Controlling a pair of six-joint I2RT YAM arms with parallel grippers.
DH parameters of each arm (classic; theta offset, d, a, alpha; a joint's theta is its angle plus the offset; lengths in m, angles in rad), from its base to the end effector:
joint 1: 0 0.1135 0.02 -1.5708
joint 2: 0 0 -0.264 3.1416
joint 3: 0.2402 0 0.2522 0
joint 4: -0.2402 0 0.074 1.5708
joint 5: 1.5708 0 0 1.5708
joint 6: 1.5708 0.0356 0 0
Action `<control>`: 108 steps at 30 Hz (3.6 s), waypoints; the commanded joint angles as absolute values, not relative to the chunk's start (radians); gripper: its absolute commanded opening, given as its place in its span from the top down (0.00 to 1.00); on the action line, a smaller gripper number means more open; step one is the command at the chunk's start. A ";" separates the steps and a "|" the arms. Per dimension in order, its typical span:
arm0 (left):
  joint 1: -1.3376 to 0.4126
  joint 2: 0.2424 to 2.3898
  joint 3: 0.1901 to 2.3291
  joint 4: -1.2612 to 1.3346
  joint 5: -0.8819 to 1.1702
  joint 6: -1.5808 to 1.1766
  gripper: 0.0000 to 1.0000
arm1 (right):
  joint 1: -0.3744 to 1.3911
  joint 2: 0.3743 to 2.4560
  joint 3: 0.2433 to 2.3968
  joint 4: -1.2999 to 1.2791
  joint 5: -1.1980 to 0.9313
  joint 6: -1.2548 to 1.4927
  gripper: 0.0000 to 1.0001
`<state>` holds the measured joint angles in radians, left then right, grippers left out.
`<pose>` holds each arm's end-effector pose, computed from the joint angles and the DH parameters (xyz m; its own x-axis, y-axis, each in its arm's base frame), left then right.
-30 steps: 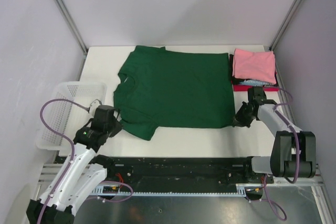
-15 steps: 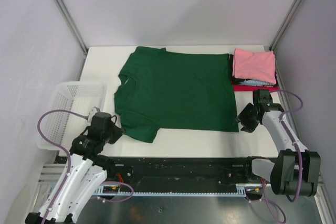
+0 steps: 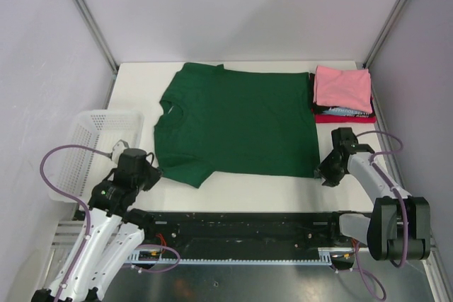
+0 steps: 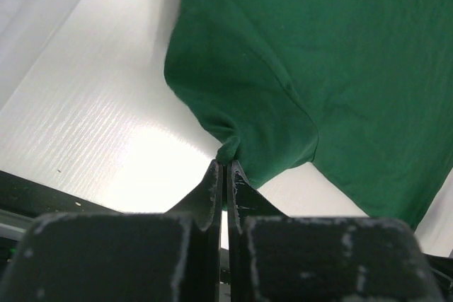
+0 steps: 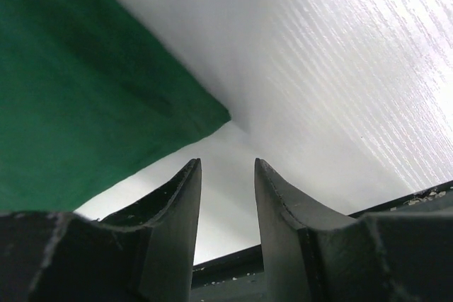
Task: Fold and stack the t-shirts
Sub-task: Flatten out the tshirt, then grap the side of the flattened tshirt closest away from the robot with both arms, then fold the flattened tshirt in 1/3 of the way
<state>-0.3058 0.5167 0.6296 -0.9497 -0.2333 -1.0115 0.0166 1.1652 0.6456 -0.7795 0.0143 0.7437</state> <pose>0.0977 -0.0222 0.2505 -0.4988 -0.7073 -0.5009 -0.5231 0.7065 -0.4767 0.1876 0.0026 0.1810 -0.7175 0.6651 -0.2068 0.6427 0.7467 0.1716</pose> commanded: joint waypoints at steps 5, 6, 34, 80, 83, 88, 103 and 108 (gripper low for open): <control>-0.311 0.500 0.665 -0.975 -0.270 -0.982 1.00 | 0.017 1.202 0.602 -0.677 0.073 0.822 0.61; -0.311 0.498 0.665 -0.978 -0.269 -0.982 1.00 | 0.017 1.201 0.600 -0.674 0.074 0.825 0.61; -0.310 0.486 0.663 -0.997 -0.275 -0.987 1.00 | 0.044 1.227 0.555 -0.590 0.137 0.853 0.64; -0.310 1.334 1.126 -0.586 -0.336 -0.611 1.00 | 0.095 1.406 0.940 -0.572 0.107 0.692 1.00; -0.310 1.433 1.205 -0.581 -0.358 -0.595 1.00 | 0.081 1.451 0.955 -0.546 0.104 0.678 1.00; -0.307 1.508 1.290 -0.581 -0.393 -0.580 1.00 | 0.069 1.497 0.972 -0.518 0.100 0.662 1.00; -0.271 1.562 1.353 -0.581 -0.403 -0.553 1.00 | 0.030 1.525 0.989 -0.469 0.093 0.652 1.00; -0.249 1.549 1.345 -0.580 -0.403 -0.557 1.00 | 0.016 1.517 0.989 -0.464 0.086 0.648 1.00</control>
